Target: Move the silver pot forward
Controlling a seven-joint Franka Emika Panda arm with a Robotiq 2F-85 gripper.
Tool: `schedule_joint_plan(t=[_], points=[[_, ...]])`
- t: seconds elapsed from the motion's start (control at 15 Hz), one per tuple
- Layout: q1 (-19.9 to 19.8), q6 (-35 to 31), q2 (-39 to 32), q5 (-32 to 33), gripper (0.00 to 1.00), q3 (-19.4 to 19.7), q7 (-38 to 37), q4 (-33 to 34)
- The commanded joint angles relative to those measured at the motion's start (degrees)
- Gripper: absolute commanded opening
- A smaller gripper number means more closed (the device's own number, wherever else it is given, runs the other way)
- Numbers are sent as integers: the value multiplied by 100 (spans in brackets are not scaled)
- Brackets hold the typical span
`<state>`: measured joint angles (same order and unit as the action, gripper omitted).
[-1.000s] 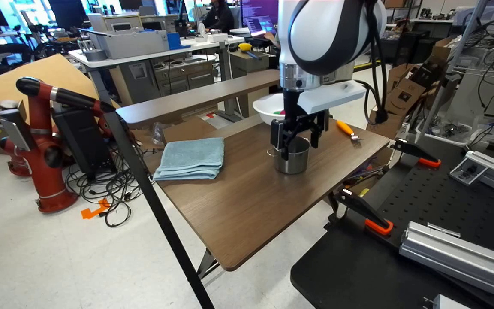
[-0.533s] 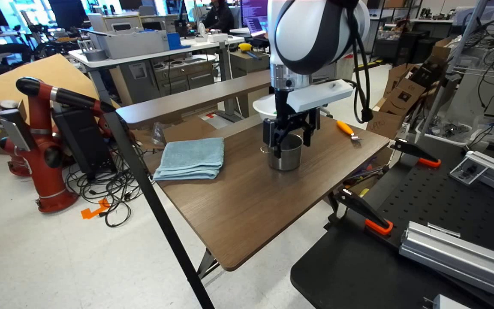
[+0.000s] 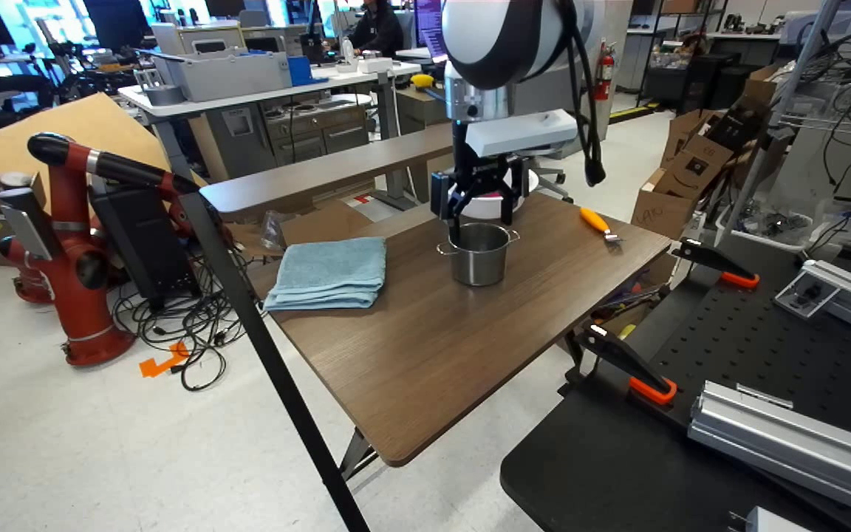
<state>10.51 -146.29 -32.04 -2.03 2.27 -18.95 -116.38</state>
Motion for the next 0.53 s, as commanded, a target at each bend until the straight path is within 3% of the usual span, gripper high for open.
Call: schedule_joint_plan(t=[0.0, 0.47], points=[[-119, 505, -351, -132, 100, -53, -118, 618], [-123, 607, -598, -136, 100, -71, -152, 876]])
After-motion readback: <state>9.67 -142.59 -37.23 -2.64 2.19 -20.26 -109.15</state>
